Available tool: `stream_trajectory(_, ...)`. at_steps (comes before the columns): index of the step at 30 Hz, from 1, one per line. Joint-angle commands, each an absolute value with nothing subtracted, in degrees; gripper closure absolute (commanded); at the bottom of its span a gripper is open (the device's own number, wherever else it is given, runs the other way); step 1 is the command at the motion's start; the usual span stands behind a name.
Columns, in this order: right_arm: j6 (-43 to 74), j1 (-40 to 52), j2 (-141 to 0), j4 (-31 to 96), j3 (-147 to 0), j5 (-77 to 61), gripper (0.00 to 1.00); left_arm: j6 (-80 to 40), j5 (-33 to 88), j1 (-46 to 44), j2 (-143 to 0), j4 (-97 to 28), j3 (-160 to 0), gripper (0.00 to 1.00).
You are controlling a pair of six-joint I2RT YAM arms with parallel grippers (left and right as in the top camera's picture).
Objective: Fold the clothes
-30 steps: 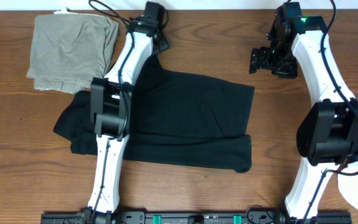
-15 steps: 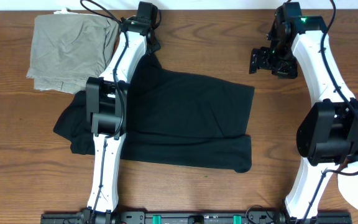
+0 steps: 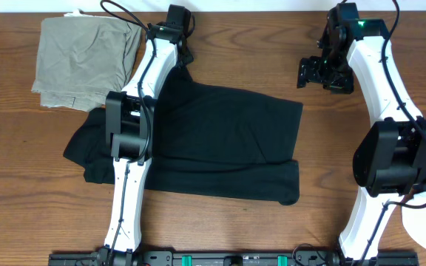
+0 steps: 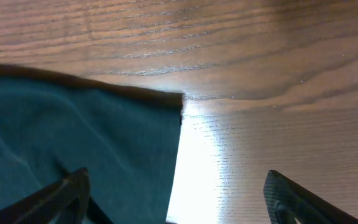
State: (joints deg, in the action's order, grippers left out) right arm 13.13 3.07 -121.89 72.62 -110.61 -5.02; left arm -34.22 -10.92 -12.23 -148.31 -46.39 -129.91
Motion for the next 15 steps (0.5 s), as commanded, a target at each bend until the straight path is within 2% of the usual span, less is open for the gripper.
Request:
stream_trajectory(1, 13.9, 3.0, -122.3, 72.4, -109.5, -3.7, 0.20, -33.1, -11.3, -12.0, -149.9, -47.4, -131.1, 0.36)
stream_trajectory(4, 17.4, 2.8, -122.3, 71.5, -107.3, 0.7, 0.36, -33.0, -12.6, -11.9, -149.9, -47.9, -131.1, 0.40)
stream_trajectory(7, 17.2, 2.2, -122.3, 69.0, -104.1, 0.4, 0.43, -32.6, -12.7, -11.8, -149.9, -48.4, -131.1, 0.43)
stream_trajectory(10, 12.1, 1.9, -122.3, 64.5, -99.9, -3.5, 0.44, -32.6, -12.8, -11.8, -149.9, -48.6, -131.1, 0.50)
stream_trajectory(15, 8.9, 1.9, -122.3, 58.4, -94.0, -8.0, 0.42, -32.6, -12.8, -11.8, -149.9, -48.7, -131.1, 0.51)
